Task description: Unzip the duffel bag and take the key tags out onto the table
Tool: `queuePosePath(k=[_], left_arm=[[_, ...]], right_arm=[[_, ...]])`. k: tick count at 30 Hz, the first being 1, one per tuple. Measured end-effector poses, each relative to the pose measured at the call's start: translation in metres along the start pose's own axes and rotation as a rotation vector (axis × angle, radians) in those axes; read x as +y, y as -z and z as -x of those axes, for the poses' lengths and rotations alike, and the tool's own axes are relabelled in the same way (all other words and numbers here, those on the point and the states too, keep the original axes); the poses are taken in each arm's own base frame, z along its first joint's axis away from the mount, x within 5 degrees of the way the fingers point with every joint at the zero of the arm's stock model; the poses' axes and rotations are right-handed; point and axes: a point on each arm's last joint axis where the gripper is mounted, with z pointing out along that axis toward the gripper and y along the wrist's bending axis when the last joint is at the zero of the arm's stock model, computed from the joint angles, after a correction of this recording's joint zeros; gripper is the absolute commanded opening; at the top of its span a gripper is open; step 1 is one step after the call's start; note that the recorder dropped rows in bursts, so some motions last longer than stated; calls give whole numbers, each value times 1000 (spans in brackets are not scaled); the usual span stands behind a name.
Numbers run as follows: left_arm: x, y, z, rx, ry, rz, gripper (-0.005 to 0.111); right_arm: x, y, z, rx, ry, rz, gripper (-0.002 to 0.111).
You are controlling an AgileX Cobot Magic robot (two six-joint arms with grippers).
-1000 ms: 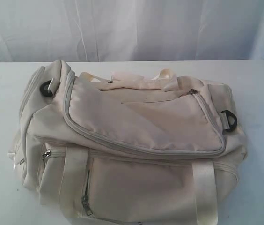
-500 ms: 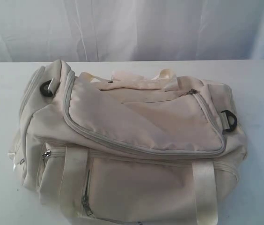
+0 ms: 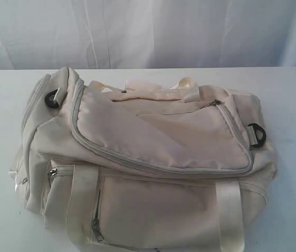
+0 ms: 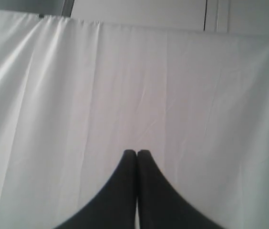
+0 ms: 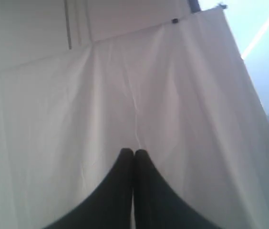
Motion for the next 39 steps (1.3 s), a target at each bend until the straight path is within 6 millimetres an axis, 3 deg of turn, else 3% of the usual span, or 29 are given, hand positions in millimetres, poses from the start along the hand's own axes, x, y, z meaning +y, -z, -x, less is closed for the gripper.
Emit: queuePosePath(k=[3,8,14,18,22,28,34,39], left_arm=[[-6,-24,14,133,19,3,0],[-17,-73,26,420,-57,-10,0],[-33,-127,3,949,-159,-121,0],[-70,-149,-15,1215,-196,-468,0],[-107,-149,-38,1392,-182,-839,0],[-124,-140,-65,1499,-188,-1025,0],[-124,-132,-77,1530,-189,-1031,0],[-129,-129,-76,1523,-186,-1061,0]], right_arm=[[1,-19,5,120,-85,-70,0],[14,-68,-2,511,-78,-92,0],[30,-134,-23,1060,100,-6,0],[46,-181,-46,1337,137,167,0],[67,-225,-63,1506,151,360,0],[74,-277,-118,1712,278,418,0],[72,-304,-186,1785,406,390,2],[66,-303,-244,1830,437,390,22]])
